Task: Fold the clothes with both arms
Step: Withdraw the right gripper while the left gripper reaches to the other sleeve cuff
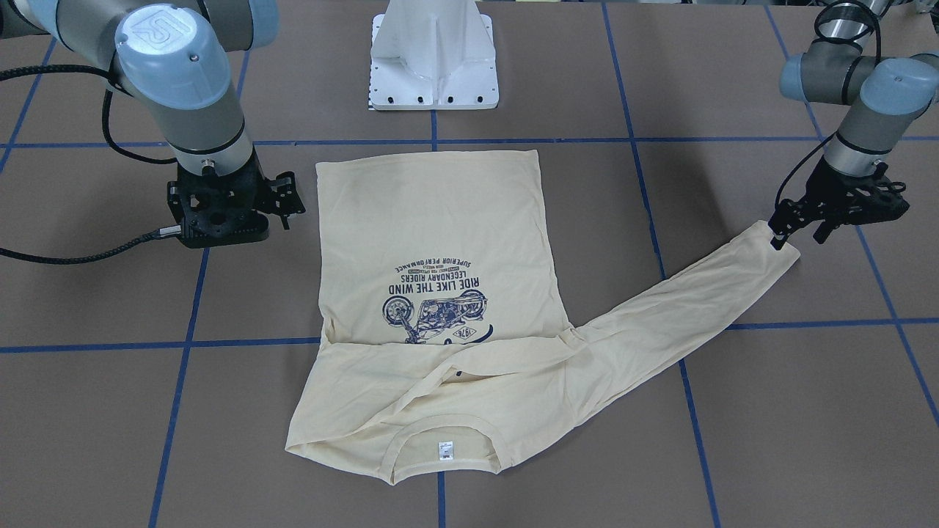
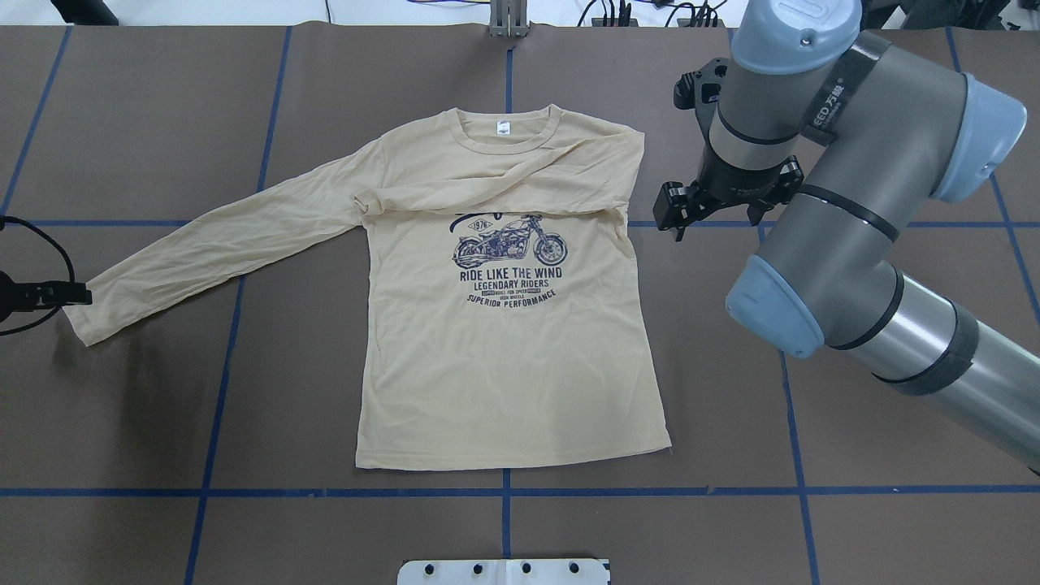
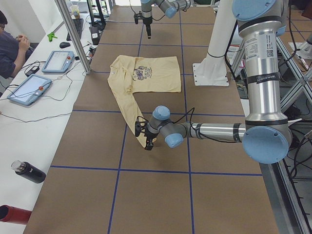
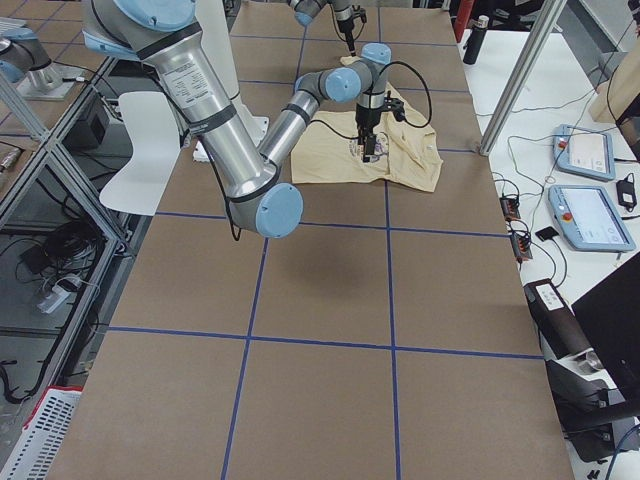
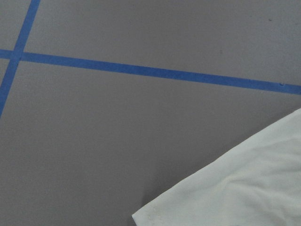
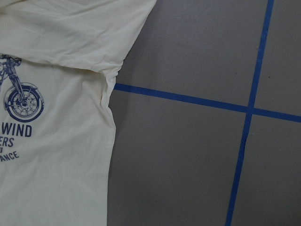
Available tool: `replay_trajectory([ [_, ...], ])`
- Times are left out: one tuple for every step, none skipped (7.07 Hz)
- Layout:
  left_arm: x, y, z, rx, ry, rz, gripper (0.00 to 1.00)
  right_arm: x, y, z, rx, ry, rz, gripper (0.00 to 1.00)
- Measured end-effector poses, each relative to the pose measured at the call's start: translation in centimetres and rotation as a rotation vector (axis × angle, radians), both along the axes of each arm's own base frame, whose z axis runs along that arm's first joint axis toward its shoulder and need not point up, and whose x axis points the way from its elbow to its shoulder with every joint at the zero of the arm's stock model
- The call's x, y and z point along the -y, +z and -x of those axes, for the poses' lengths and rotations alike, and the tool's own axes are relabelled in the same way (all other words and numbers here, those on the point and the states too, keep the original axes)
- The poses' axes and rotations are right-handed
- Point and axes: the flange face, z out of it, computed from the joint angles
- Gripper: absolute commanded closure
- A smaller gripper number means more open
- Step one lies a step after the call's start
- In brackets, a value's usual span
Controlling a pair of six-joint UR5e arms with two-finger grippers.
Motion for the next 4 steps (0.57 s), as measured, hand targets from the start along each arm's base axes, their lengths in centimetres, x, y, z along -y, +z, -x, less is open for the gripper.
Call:
replay_trajectory([
  [-0.2,0.2,-0.5,0.009,0.007,-0.002,0.25,-0.2,0.2,-0.2,0.0,0.0,0.0,0.0],
  [-0.2,0.4,-1.1,0.017,0.011,-0.005,0.35,-0.3,0.4,-0.3,-0.001,0.0,0.001,0.0],
  [-0.1,0.6,-1.5,0.021,0.013,-0.006,0.49,-0.3,0.5,-0.3,-0.002,0.0,0.001,0.0],
  [0.1,0.6,-1.7,0.022,0.014,-0.006,0.65,-0.3,0.5,-0.3,-0.002,0.0,0.001,0.0],
])
